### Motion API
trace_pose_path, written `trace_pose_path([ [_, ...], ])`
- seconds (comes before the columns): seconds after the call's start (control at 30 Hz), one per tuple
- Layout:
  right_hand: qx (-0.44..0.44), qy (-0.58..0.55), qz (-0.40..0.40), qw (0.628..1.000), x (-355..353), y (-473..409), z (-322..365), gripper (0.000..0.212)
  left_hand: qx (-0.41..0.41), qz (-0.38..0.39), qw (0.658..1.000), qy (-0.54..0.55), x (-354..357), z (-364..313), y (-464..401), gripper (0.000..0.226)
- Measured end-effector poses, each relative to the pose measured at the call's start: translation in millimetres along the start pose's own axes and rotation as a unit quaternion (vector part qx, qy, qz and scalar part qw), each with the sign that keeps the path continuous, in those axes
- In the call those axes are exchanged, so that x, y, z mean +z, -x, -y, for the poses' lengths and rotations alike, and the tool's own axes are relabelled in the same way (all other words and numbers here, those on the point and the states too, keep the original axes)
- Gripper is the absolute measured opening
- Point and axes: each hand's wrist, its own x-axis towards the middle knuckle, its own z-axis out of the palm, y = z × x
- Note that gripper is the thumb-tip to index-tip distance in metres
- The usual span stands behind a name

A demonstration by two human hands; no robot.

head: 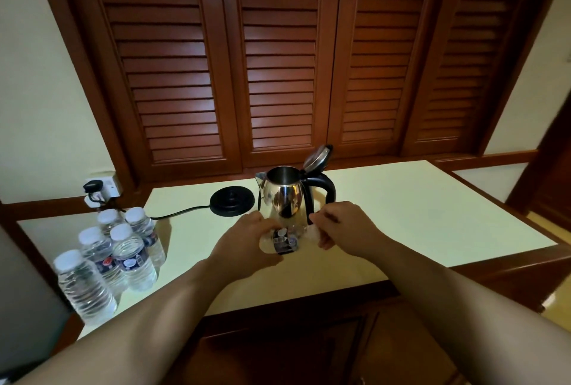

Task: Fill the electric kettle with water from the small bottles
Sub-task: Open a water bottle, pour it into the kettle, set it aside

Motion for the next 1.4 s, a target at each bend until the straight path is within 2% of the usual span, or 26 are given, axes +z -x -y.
trace_pose_path([
  [0.07,-0.005,-0.025,0.016,1.0,-3,3,0,0.015,-0.003,0.002,1.0,0.013,4,1,-1,0.063],
  [0.1,-0.013,-0.024,0.028,0.999,-4,4,0,0.023,-0.005,0.004,1.0,0.019,5,2,-1,0.064],
  [0.13,-0.022,-0.011,0.033,0.999,-5,6,-1,0.029,-0.006,0.005,1.0,0.024,5,2,-2,0.064],
  [0.2,-0.025,0.019,0.028,0.999,-5,6,-2,0.025,-0.004,0.007,1.0,0.028,6,3,-4,0.062],
  [0.27,0.003,0.023,0.023,0.999,-3,6,-1,0.019,-0.002,0.007,0.999,0.032,5,2,-6,0.059],
  [0.4,0.032,0.057,0.037,0.997,-5,6,7,0.034,0.028,0.012,0.998,0.054,8,4,-9,0.052],
  [0.53,0.008,0.026,0.045,0.999,-14,9,8,0.023,0.037,0.015,0.995,0.092,13,7,-12,0.055],
  [0.6,0.021,0.038,0.039,0.998,-17,11,9,0.019,0.058,0.016,0.994,0.095,15,3,-13,0.058],
  [0.73,0.048,0.098,0.01,0.994,-19,19,10,0.034,0.085,0.003,0.993,0.081,25,-8,-16,0.061],
  [0.83,0.049,0.101,-0.024,0.993,-24,26,-1,0.034,0.084,-0.015,0.993,0.087,38,-16,-20,0.062],
  [1.03,0.065,0.019,-0.071,0.995,-51,43,-30,0.028,0.069,-0.014,0.99,0.125,63,-53,-36,0.068],
  [1.23,0.051,0.007,-0.095,0.994,-103,56,-77,0.029,0.033,-0.018,0.987,0.156,98,-110,-60,0.08],
  [1.4,0.07,0.027,-0.123,0.99,-170,69,-131,0.028,0.033,0.013,0.99,0.139,145,-172,-104,0.078],
])
